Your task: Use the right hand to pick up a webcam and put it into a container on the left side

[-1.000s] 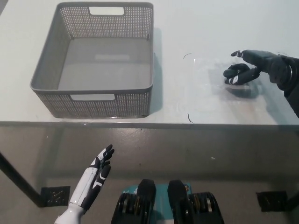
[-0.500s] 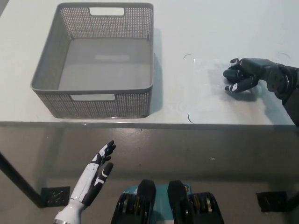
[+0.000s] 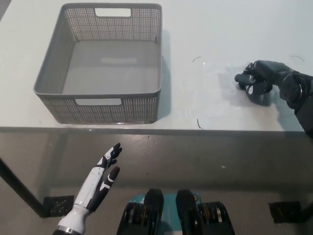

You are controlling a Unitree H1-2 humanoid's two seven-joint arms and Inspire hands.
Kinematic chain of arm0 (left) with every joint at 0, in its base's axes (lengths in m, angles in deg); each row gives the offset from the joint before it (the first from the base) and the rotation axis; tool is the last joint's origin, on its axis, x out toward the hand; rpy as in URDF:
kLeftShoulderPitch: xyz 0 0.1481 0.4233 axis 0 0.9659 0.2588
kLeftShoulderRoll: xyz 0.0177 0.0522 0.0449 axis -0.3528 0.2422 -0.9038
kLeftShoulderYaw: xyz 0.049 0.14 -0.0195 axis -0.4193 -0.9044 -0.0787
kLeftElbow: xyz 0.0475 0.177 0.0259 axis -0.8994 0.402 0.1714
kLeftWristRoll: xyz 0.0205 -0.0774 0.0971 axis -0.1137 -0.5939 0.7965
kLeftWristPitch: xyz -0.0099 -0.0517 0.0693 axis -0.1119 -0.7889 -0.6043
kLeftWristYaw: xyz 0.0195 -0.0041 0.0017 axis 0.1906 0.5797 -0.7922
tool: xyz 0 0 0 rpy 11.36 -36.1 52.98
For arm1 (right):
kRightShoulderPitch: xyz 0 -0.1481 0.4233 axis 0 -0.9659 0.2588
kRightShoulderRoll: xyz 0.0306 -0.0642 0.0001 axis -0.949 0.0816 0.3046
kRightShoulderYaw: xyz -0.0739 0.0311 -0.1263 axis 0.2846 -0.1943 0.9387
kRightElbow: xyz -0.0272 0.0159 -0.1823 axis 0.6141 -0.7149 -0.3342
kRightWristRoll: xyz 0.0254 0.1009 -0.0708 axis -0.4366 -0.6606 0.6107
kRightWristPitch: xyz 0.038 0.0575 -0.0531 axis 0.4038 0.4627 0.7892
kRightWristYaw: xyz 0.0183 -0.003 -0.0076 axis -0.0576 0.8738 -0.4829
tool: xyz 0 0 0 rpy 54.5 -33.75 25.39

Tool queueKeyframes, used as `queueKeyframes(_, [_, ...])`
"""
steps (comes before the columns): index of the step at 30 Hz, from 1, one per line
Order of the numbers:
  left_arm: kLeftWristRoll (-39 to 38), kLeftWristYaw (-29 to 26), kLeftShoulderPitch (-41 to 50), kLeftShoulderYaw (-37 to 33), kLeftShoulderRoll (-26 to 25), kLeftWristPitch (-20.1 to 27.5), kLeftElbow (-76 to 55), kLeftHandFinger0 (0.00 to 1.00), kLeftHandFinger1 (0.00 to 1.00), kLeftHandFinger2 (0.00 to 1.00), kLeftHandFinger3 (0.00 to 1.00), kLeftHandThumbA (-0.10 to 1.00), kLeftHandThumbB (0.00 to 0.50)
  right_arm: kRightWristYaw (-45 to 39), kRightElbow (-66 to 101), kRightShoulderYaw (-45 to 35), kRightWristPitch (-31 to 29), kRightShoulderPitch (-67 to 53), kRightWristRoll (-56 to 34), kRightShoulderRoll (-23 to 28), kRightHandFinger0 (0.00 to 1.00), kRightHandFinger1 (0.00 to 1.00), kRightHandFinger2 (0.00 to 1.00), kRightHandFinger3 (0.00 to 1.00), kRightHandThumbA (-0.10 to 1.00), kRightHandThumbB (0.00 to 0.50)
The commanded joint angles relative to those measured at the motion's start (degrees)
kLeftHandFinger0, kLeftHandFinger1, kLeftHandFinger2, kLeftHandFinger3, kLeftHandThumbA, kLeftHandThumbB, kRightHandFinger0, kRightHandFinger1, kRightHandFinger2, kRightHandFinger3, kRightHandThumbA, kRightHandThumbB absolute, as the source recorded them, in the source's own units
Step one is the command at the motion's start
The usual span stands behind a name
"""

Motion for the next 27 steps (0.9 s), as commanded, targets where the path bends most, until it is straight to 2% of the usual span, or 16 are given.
queueKeyframes(1, [0.55, -0.45, -1.19, 0.07, -0.73, 2.12, -0.09, 1.0, 1.0, 1.0, 1.0, 1.0, 0.079, 10.35, 0.07, -2.73, -5.24, 0.83, -1.96, 0.56, 0.11, 0.63, 0.94, 1.0, -0.1, 0.106])
queueKeyframes(5, [0.26, -0.34, -1.53, 0.06, -0.71, 2.48, 0.14, 1.0, 1.0, 1.0, 1.0, 1.0, 0.079, 12.46, 0.21, -3.39, -7.23, 0.93, -1.6, 0.96, 0.18, 0.66, 0.97, 1.0, -0.1, 0.126])
queueKeyframes(8, [0.49, -0.38, -1.74, 0.04, -0.82, 2.55, 0.25, 1.0, 1.0, 1.0, 1.0, 1.0, 0.073, 13.04, -0.05, -4.26, -7.94, 1.09, -1.94, 1.11, 0.13, 0.57, 0.93, 0.98, -0.1, 0.133])
queueKeyframes(12, [0.64, -0.29, -1.66, 0.02, -0.87, 2.13, -0.08, 1.0, 1.0, 1.0, 1.0, 1.0, 0.063, 12.9, 0.55, -6.76, -8.35, 1.48, -3.6, 1.29, 0.09, 0.57, 0.97, 1.0, -0.1, 0.112])
queueKeyframes(15, [0.79, -0.04, -2.04, -0.03, -1.03, 1.49, -0.36, 1.0, 1.0, 1.0, 1.0, 1.0, 0.069, 13.98, 1.06, -8.42, -9.1, 2.22, -4.34, 1.76, 0.13, 0.61, 0.99, 1.0, -0.1, 0.112])
queueKeyframes(17, [0.98, -0.13, -2.14, -0.01, -1.11, 1.61, -0.33, 1.0, 1.0, 1.0, 1.0, 1.0, 0.069, 14.87, 1.79, -9.97, -10.91, 3.22, -5.19, 2.16, 0.1, 0.56, 0.93, 1.0, -0.1, 0.124])
queueKeyframes(19, [0.9, 0.0, -2.1, -0.07, -1.08, 1.54, -0.48, 1.0, 1.0, 1.0, 1.0, 1.0, 0.062, 16.25, 3.25, -11.32, -12.78, 4.05, -5.59, 2.74, 0.04, 0.47, 0.84, 0.93, -0.1, 0.132])
queueKeyframes(20, [0.83, 0.22, -1.98, -0.1, -1.05, 0.87, -0.86, 1.0, 1.0, 1.0, 1.0, 1.0, 0.067, 16.93, 3.98, -11.96, -13.24, 4.69, -5.7, 3.06, 0.06, 0.48, 0.85, 0.92, -0.1, 0.132])
queueKeyframes(22, [0.94, 0.27, -2.11, -0.14, -1.09, 0.76, -0.76, 1.0, 1.0, 1.0, 1.0, 1.0, 0.065, 15.92, 6.0, -14.03, -12.63, 6.12, -7.08, 3.43, 0.0, 0.43, 0.84, 0.91, -0.1, 0.112])
queueKeyframes(27, [1.05, 0.3, -2.15, -0.24, -1.16, 1.14, -0.41, 1.0, 1.0, 1.0, 1.0, 1.0, 0.066, 14.13, 10.83, -17.17, -12.28, 7.79, -8.57, 4.21, 0.0, 0.44, 0.84, 0.92, -0.1, 0.124])
